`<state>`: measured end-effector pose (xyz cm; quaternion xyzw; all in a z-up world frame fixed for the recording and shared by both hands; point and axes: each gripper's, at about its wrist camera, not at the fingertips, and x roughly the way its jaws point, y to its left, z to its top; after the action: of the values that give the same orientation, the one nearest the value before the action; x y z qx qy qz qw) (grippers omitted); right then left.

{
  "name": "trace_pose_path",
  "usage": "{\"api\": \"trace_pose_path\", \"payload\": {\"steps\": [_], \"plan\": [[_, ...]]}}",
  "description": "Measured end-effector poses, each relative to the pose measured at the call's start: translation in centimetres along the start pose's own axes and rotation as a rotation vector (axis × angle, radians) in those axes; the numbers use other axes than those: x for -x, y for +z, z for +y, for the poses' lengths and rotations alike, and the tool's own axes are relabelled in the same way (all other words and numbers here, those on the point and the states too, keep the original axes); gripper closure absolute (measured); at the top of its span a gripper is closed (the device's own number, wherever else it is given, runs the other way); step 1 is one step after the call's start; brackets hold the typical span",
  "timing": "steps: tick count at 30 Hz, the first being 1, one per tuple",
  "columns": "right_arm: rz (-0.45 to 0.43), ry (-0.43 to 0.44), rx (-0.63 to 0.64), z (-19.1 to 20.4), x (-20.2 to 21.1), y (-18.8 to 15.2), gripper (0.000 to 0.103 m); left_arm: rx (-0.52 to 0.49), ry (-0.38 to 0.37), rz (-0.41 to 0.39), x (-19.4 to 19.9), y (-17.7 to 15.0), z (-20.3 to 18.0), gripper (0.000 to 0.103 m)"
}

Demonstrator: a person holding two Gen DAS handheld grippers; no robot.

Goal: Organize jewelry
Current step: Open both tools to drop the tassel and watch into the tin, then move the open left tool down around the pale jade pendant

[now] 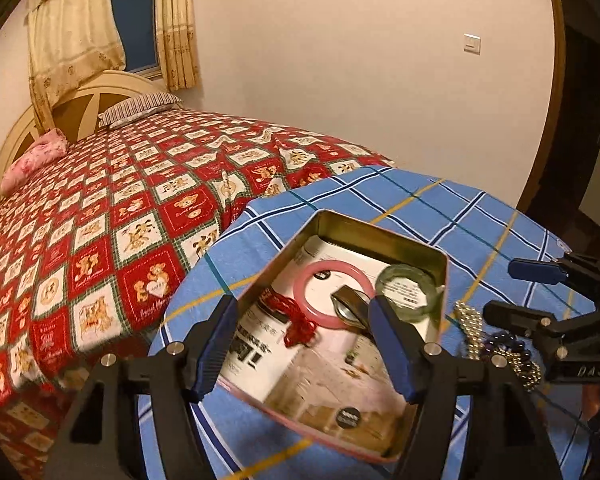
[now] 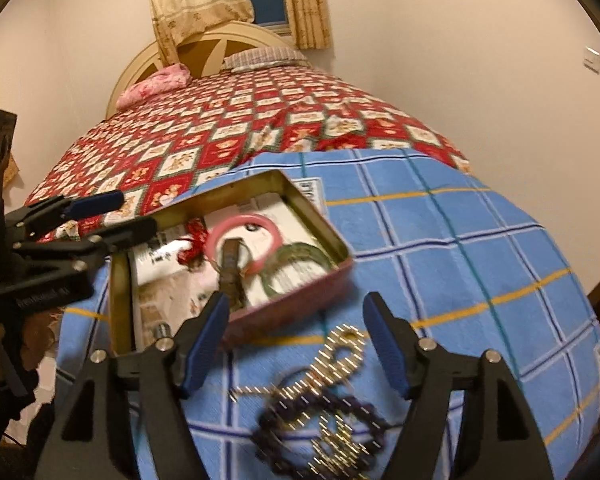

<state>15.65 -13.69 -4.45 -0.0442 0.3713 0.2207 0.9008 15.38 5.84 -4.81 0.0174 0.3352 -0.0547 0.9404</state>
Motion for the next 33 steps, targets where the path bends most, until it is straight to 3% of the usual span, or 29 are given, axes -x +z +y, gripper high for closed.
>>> {"api": "trace_pose_path", "payload": {"steps": [6, 16, 25, 33], "plan": [[0.002, -0.027, -0.055, -1.9, 2.1, -2.1, 0.029, 0.027, -0.043, 0.007, 1.7, -1.7, -1.7, 0.035], [0.026, -0.059, -0.107, -3.4, 5.1, -7.3, 0.029, -0.016, -0.094, 0.013, 5.1, -6.1, -6.0, 0.035], [0.047, -0.087, -0.182, -4.3, 7.5, -12.1, 0.029, -0.073, -0.152, 0.065, 5.2, -9.2, -9.9, 0.036], [0.049, -0.093, -0.201, -4.0, 7.7, -13.4, 0.029, -0.139, -0.183, 0.11, 4.9, -11.4, -11.8, 0.036]]}}
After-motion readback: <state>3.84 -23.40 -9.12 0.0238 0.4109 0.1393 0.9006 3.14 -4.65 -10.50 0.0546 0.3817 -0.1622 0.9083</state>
